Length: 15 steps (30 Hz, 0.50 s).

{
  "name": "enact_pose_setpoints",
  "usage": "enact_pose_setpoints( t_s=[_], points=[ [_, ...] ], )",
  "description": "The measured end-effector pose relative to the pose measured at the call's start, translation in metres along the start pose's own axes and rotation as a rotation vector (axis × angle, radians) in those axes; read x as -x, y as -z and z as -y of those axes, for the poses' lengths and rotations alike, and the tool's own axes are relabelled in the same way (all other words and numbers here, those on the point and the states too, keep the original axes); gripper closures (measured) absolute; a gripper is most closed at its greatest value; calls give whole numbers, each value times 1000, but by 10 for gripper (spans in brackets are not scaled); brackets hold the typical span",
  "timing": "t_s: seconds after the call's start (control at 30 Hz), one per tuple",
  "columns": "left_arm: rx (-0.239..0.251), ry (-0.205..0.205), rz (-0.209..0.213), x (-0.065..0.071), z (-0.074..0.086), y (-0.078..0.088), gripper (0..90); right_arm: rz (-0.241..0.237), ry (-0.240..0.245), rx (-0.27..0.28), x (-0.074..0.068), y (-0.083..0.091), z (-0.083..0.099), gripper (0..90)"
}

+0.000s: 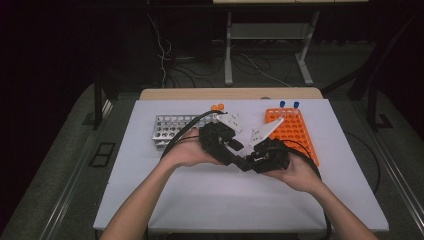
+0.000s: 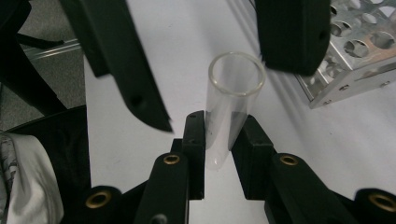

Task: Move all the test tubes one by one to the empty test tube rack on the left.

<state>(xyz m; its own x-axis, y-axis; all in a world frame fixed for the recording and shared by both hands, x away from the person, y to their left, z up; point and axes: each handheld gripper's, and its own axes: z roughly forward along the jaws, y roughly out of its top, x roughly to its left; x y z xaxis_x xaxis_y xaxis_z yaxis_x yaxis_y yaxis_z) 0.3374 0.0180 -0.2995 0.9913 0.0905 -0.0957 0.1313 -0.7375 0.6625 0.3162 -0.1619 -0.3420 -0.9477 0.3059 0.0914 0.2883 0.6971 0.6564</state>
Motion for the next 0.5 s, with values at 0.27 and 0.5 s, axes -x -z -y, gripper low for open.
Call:
enact_pose_setpoints(
  t_s=[0.27,0.5],
  points=[
    [-8,-13,4,1,0,-1,659,-16,1,7,-3,-5,-2,748],
    [-9,-15,13,1,1,-3,733,-27,-7,21,-4,-6,-2,747]
  ],
)
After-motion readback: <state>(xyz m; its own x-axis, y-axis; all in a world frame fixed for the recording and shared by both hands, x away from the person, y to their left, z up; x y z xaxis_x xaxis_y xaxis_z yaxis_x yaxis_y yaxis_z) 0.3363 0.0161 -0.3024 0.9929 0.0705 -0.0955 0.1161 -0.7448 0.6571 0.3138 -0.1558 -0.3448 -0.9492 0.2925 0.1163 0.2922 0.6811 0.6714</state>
